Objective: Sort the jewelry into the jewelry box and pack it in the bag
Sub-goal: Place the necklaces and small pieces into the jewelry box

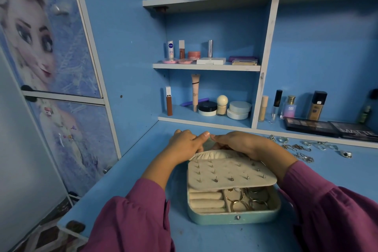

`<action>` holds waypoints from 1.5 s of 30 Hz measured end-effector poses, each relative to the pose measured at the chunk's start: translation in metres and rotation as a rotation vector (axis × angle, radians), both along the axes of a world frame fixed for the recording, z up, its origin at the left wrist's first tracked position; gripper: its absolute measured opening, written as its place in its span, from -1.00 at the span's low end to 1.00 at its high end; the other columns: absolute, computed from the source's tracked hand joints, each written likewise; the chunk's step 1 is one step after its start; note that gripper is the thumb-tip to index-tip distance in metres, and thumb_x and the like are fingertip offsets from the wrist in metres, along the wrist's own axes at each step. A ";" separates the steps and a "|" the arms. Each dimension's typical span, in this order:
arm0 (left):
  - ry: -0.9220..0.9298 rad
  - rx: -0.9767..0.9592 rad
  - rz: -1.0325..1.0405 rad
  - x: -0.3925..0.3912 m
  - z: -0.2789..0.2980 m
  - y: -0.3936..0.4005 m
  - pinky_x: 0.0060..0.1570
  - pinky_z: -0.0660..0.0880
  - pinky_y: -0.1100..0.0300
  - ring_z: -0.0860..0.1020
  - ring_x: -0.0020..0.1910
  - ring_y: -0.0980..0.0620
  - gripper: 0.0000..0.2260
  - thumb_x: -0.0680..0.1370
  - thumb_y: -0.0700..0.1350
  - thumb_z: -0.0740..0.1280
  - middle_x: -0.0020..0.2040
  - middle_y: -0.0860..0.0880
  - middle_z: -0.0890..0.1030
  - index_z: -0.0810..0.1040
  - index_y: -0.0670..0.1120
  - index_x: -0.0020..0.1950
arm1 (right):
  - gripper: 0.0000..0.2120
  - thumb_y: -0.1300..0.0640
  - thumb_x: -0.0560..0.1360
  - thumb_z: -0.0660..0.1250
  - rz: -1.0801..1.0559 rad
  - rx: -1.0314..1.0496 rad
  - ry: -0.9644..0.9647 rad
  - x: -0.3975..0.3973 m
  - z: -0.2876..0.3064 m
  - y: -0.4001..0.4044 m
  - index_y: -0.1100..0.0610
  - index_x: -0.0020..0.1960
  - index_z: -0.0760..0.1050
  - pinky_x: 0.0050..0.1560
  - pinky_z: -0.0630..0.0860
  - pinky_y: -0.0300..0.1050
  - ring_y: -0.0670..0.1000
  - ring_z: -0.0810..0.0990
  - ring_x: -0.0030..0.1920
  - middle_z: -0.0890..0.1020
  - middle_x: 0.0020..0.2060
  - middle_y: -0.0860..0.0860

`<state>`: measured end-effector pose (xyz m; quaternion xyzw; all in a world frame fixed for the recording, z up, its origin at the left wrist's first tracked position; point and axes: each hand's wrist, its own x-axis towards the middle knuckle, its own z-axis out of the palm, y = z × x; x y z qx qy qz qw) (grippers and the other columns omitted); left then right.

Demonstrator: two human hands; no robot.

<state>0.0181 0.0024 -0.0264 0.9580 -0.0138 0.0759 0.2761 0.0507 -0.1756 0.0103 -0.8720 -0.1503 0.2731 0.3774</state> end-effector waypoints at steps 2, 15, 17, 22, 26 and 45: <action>-0.006 -0.009 -0.009 -0.002 0.002 0.000 0.24 0.33 -0.01 0.40 0.11 -0.06 -0.44 0.60 0.25 0.00 -0.35 0.08 0.55 0.57 0.03 -0.41 | -0.55 -0.22 0.56 0.13 -0.003 -0.008 -0.004 0.000 0.000 0.000 0.08 0.03 0.63 0.19 0.50 -0.02 0.07 0.60 0.07 0.65 0.03 0.07; -0.054 -0.127 0.071 -0.002 -0.007 0.005 -0.21 0.40 0.16 0.46 -0.21 0.05 -0.68 0.54 0.09 0.31 -0.33 0.02 0.52 0.54 -0.13 -0.26 | -0.67 -0.04 0.47 0.37 0.040 -0.183 -0.187 -0.002 0.006 -0.006 0.17 0.08 0.61 -0.15 0.47 -0.10 0.04 0.56 -0.16 0.65 -0.03 0.16; -0.041 -0.157 0.069 -0.002 -0.006 0.004 -0.25 0.40 0.19 0.46 -0.29 0.09 -0.70 0.54 0.06 0.33 -0.33 0.02 0.51 0.54 -0.16 -0.24 | -0.73 -0.02 0.48 0.37 0.034 -0.152 -0.200 -0.003 0.008 -0.015 0.13 0.06 0.64 -0.12 0.51 -0.08 0.06 0.57 -0.14 0.65 -0.03 0.14; -0.025 -0.255 0.091 -0.002 -0.007 0.000 -0.23 0.41 0.22 0.48 -0.26 0.08 -0.79 0.54 -0.01 0.34 -0.28 0.03 0.51 0.49 -0.09 -0.22 | -0.90 0.19 0.51 0.36 -0.117 0.123 -0.256 0.002 0.018 -0.049 0.13 -0.03 0.65 -0.20 0.46 -0.25 -0.06 0.54 -0.20 0.69 -0.10 0.07; -0.065 -0.315 0.109 -0.001 -0.011 -0.002 -0.03 0.46 0.21 0.54 -0.05 0.09 -0.87 0.52 -0.17 0.35 -0.11 0.07 0.60 0.53 0.01 -0.22 | -0.91 0.20 0.49 0.37 -0.244 0.062 -0.368 0.011 0.017 -0.080 0.12 -0.05 0.65 -0.18 0.50 -0.19 -0.02 0.55 -0.17 0.68 -0.10 0.05; -0.109 -0.287 0.173 -0.002 -0.009 -0.015 -0.31 0.40 0.33 0.44 -0.31 0.13 -0.82 0.51 -0.32 0.25 -0.27 0.02 0.46 0.53 -0.04 -0.11 | -0.83 0.15 0.54 0.28 -0.269 -0.361 -0.583 0.028 -0.022 -0.078 0.20 -0.08 0.63 -0.04 0.56 -0.04 0.10 0.59 -0.14 0.66 -0.13 0.13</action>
